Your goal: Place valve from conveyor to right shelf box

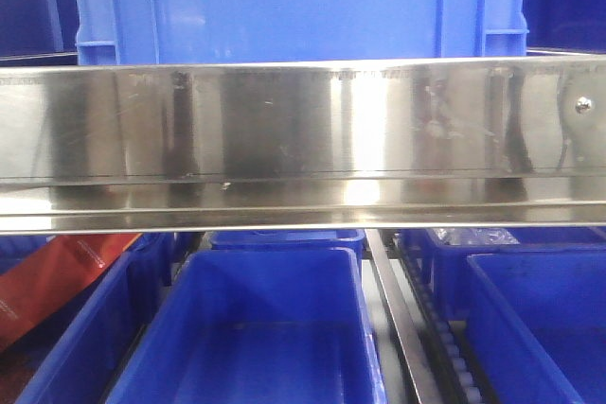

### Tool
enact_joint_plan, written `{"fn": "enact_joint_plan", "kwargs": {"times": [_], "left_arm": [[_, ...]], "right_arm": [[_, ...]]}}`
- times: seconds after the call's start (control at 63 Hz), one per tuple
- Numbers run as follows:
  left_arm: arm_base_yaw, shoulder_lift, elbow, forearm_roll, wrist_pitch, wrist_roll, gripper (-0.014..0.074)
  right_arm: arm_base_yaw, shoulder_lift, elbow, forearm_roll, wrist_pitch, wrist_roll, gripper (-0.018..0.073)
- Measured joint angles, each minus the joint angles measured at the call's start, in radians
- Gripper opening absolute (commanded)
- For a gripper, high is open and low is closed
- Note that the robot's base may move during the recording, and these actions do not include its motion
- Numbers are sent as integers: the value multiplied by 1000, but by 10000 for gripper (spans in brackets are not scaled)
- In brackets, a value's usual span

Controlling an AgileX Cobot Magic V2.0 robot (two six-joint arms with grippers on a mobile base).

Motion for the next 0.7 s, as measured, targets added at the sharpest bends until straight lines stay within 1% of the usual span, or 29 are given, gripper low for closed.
{"fn": "enact_joint_plan", "kwargs": {"times": [0.111, 0.413, 0.699], "left_arm": [[0, 24, -6, -4, -10, 0, -111], [0, 88, -21, -24, -74, 0, -111], [0, 111, -23, -61, -125, 0, -111]], "right_arm": [[0, 0, 0, 0, 0, 0, -155], [38, 0, 0, -2, 0, 0, -155], [38, 0, 0, -2, -2, 0, -155]]}}
